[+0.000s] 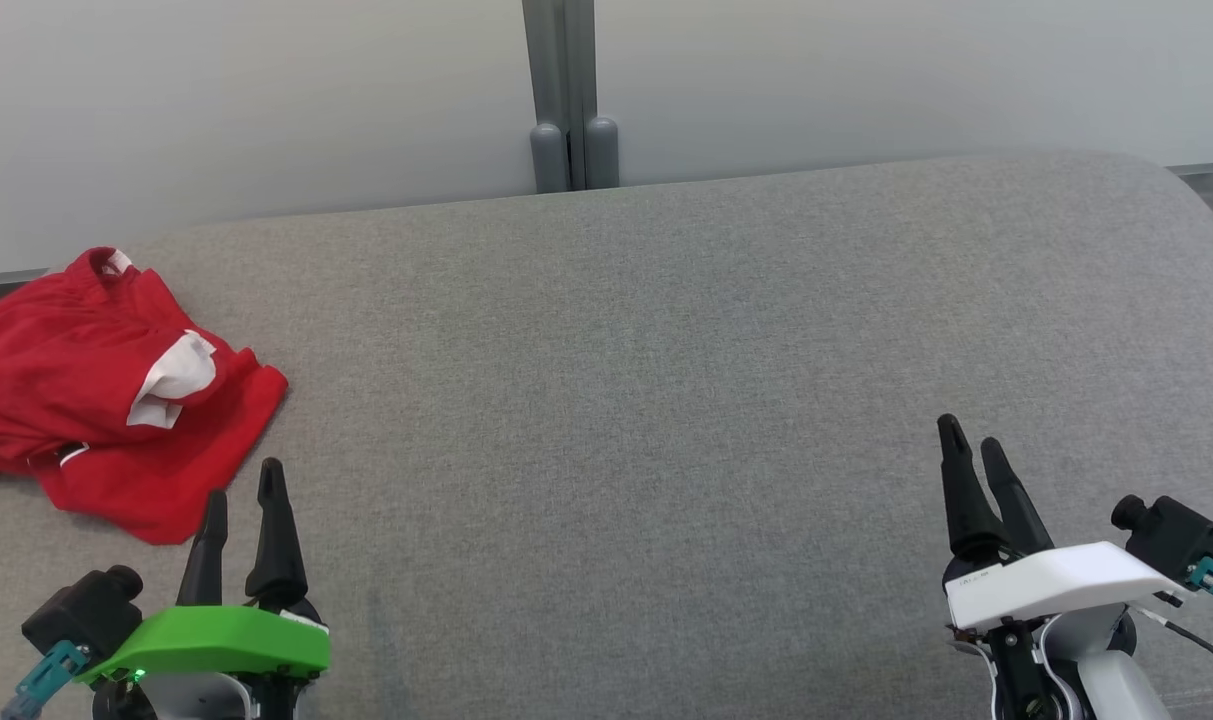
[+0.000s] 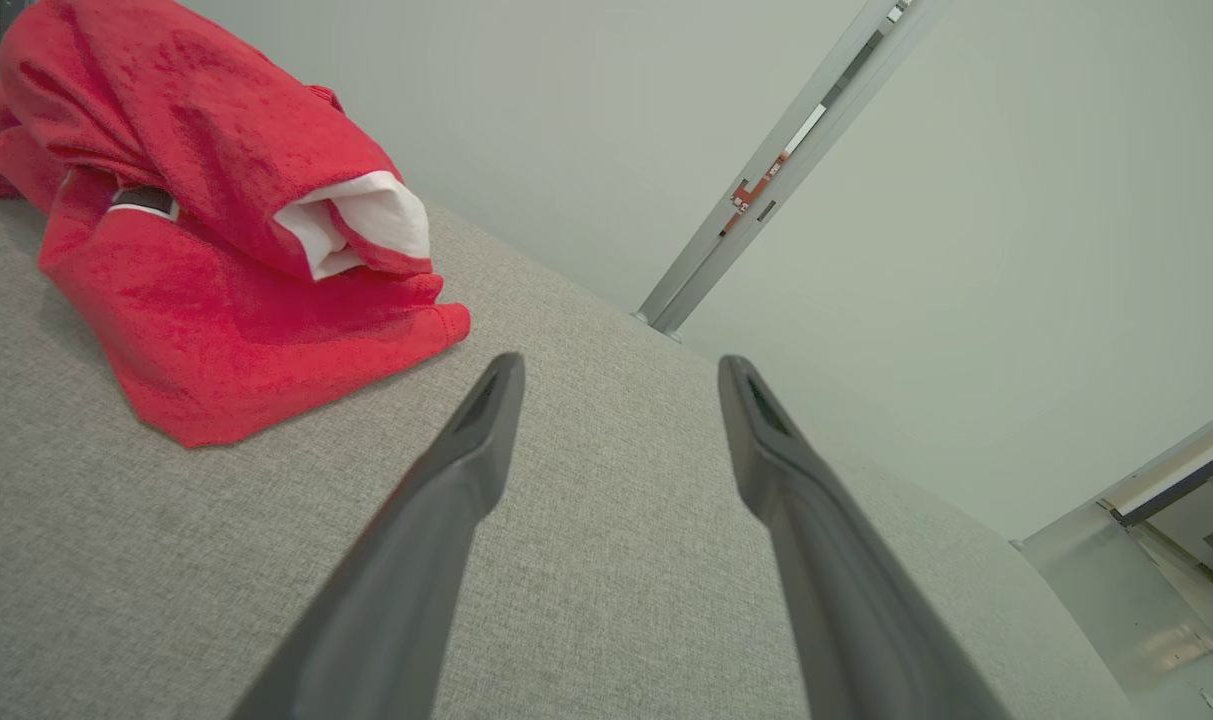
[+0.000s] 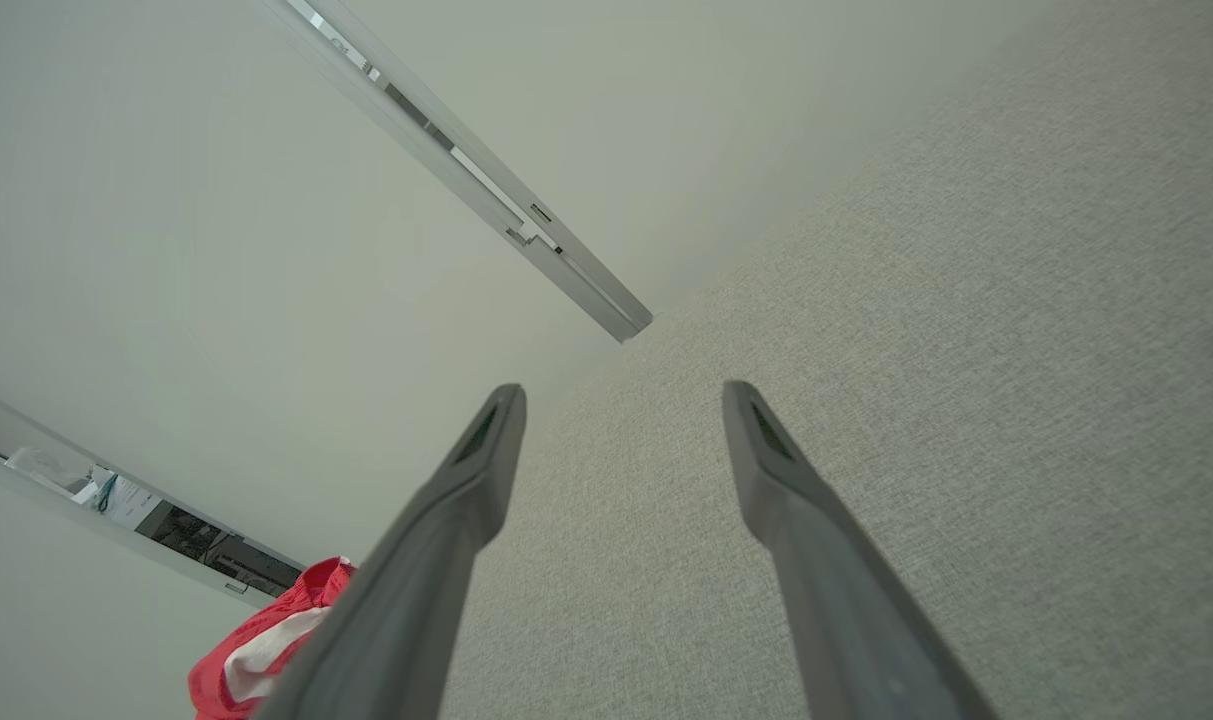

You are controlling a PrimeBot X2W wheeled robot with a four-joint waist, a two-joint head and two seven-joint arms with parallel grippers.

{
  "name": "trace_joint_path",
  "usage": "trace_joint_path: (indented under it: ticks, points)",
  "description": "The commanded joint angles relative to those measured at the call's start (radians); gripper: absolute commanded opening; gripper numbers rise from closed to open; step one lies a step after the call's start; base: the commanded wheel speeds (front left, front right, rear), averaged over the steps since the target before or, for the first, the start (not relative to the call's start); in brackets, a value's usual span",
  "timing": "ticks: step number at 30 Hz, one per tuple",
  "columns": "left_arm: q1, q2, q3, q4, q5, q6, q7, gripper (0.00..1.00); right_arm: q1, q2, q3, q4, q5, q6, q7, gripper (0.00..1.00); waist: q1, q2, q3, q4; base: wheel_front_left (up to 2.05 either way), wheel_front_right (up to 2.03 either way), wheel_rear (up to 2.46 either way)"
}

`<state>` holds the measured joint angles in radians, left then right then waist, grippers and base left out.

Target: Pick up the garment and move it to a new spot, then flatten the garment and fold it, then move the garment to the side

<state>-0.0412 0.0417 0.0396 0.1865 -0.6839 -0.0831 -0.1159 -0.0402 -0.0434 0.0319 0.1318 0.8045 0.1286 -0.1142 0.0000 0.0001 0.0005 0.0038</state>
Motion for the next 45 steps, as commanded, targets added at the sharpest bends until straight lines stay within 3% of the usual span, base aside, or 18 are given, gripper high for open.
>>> trace_joint_path:
  ticks: [1,45]
  points:
    - [0.002,0.008,-0.002,-0.007,0.033,0.001,-0.010,1.00,0.000,-0.006,0.007,-0.011,-0.030,0.003,-0.011,1.00,0.0000,-0.0001,0.000,0.000,0.00,0.00,0.00]
    - [0.001,0.011,-0.043,0.026,0.453,0.022,-0.112,1.00,0.017,-0.008,0.055,-0.030,-0.475,0.003,-0.115,1.00,0.0000,-0.0001,0.000,0.013,0.00,0.00,0.00]
